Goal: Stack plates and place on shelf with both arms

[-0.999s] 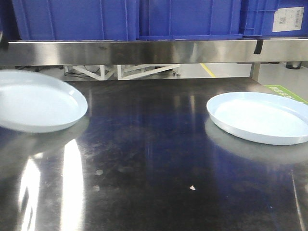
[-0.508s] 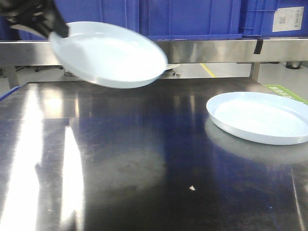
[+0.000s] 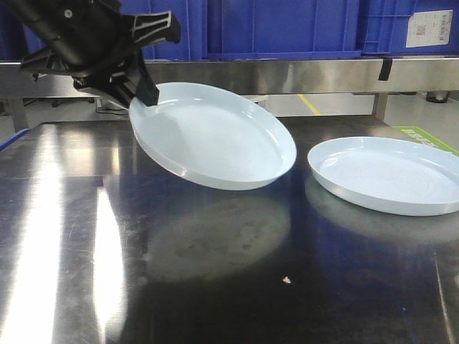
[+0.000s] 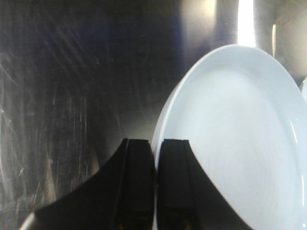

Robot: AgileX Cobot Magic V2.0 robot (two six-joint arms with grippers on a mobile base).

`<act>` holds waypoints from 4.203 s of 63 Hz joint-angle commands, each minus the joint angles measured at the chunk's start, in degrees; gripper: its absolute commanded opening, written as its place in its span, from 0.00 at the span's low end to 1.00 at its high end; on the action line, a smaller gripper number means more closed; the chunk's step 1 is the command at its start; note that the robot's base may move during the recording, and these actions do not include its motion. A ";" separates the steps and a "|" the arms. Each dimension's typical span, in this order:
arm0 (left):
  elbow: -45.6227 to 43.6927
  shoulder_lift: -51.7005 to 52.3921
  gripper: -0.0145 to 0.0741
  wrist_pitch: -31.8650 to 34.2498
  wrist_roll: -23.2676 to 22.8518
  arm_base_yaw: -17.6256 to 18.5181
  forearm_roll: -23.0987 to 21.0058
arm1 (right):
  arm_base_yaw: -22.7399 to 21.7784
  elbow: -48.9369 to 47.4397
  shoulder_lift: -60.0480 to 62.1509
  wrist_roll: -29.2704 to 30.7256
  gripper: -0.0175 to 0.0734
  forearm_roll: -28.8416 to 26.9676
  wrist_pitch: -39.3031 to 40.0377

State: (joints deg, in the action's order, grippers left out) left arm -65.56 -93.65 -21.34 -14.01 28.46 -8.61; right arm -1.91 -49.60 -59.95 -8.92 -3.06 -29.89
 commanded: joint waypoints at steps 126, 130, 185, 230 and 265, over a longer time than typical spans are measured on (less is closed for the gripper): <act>43.96 67.00 0.27 7.69 -0.69 -27.40 8.61 | 0.19 -2.04 0.66 0.34 0.83 -0.04 3.18; 45.15 68.35 0.27 7.96 -0.69 -27.40 8.61 | 0.19 -2.04 0.66 0.34 0.83 -0.04 3.18; 45.62 68.99 0.27 7.96 -0.69 -27.40 11.33 | 0.19 -1.99 0.52 0.40 0.28 -0.04 2.30; 45.62 68.99 0.27 7.96 -0.69 -27.40 11.33 | 0.19 -2.05 -13.71 0.74 0.65 -0.65 2.69; 45.62 68.99 0.27 7.96 -0.69 -27.40 11.33 | -0.49 -13.85 -30.82 0.74 0.65 -0.53 4.32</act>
State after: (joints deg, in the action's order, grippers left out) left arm -18.43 -24.55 -18.05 -14.13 0.75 2.69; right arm -1.91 -59.73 -90.96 -8.72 -3.45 -26.74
